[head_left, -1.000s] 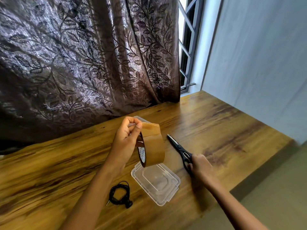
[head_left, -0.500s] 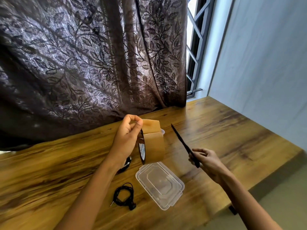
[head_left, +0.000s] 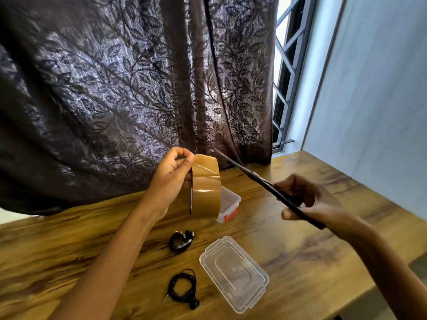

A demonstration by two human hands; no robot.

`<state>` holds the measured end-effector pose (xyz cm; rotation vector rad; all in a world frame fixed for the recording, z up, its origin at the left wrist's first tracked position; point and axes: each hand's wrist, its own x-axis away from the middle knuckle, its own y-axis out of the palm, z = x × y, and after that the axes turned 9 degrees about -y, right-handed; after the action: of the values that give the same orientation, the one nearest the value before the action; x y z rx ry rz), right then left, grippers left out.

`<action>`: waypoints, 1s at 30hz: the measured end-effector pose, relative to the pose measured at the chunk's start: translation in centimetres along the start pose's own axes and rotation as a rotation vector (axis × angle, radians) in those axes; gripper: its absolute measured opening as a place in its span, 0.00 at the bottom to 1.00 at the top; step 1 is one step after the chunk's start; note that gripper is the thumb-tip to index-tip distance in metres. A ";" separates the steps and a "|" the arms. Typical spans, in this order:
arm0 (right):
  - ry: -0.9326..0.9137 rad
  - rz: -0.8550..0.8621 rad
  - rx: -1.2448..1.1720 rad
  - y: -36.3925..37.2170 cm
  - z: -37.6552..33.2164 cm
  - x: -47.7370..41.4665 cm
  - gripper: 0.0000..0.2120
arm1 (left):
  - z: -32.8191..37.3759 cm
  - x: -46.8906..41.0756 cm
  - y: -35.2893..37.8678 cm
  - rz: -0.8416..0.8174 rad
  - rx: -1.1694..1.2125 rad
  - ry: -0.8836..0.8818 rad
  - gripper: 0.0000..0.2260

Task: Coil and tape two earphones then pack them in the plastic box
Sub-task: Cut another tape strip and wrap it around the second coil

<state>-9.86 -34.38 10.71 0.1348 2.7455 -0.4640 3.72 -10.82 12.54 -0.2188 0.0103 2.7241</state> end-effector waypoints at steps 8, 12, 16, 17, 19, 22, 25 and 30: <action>-0.069 -0.194 0.133 -1.0 -0.5 -1.6 0.29 | 0.7 0.1 -2.0 -0.041 -0.063 0.003 0.06; -0.109 -0.256 0.177 -0.4 -1.0 -2.1 0.31 | 1.0 0.4 -2.5 -0.067 -0.069 -0.024 0.05; -0.150 -0.291 0.200 0.3 -1.8 -2.5 0.29 | 1.2 0.7 -2.8 -0.114 -0.097 -0.039 0.05; -0.157 -0.298 0.210 0.4 -1.9 -2.7 0.29 | 1.2 0.7 -2.8 -0.125 -0.105 -0.043 0.06; -0.167 -0.309 0.220 0.5 -2.0 -2.9 0.28 | 1.2 0.8 -2.9 -0.139 -0.120 -0.053 0.06; -0.169 -0.332 0.224 0.7 -2.2 -3.2 0.27 | 1.1 0.9 -3.0 -0.173 -0.121 -0.076 0.06; -0.163 -0.352 0.227 0.8 -2.4 -3.3 0.27 | 1.1 1.0 -3.2 -0.194 -0.142 -0.087 0.06; -0.155 -0.358 0.215 0.9 -2.4 -3.5 0.28 | 0.9 0.9 -3.6 -0.216 -0.145 -0.099 0.05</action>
<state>-7.28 -32.86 13.79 -0.3317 2.5632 -0.8282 4.18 -7.09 13.39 -0.1184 -0.2261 2.5182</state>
